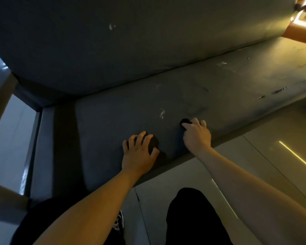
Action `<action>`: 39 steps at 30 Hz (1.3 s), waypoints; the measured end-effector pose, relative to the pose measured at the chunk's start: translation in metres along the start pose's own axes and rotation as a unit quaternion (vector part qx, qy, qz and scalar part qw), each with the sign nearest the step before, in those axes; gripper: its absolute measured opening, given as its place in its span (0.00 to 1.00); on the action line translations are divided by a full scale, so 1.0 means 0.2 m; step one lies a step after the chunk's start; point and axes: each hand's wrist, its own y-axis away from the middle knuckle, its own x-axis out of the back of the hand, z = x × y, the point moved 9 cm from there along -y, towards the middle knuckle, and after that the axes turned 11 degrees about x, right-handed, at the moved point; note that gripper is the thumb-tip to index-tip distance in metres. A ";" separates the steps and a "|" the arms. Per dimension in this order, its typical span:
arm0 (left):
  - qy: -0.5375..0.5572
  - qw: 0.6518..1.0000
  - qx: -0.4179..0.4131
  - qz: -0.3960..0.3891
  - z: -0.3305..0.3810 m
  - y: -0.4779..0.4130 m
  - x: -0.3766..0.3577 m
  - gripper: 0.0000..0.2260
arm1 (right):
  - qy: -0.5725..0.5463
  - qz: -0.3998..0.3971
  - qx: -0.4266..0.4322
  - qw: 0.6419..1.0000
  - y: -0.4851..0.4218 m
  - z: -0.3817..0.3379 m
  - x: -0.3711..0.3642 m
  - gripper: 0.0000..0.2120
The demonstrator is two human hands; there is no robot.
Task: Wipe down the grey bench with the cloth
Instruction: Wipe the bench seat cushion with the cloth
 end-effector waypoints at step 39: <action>0.332 0.943 -0.025 -0.009 0.05 -0.04 0.22 0.21 | -0.506 -0.025 -0.036 0.861 -0.14 -0.48 -0.27 0.14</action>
